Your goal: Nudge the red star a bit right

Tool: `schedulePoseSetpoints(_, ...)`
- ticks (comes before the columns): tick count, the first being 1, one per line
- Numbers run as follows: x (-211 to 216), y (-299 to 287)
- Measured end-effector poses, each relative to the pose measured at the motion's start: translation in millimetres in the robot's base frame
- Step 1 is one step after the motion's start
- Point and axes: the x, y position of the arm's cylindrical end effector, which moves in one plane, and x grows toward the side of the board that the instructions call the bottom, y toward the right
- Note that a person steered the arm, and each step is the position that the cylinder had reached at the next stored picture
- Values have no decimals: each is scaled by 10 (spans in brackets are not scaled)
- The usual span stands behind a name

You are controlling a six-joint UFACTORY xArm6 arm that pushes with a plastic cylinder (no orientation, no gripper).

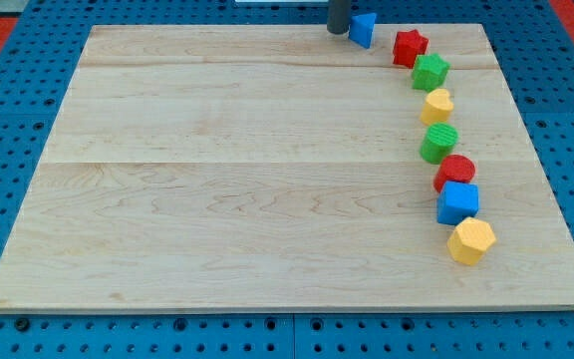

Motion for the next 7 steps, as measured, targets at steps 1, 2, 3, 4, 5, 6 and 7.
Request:
schedulePoseSetpoints(1,11,312)
schedulePoseSetpoints(2,21,661)
schedulePoseSetpoints(3,24,857)
schedulePoseSetpoints(4,24,860)
schedulePoseSetpoints(5,24,749)
schedulePoseSetpoints(6,70,610)
schedulePoseSetpoints(7,204,619)
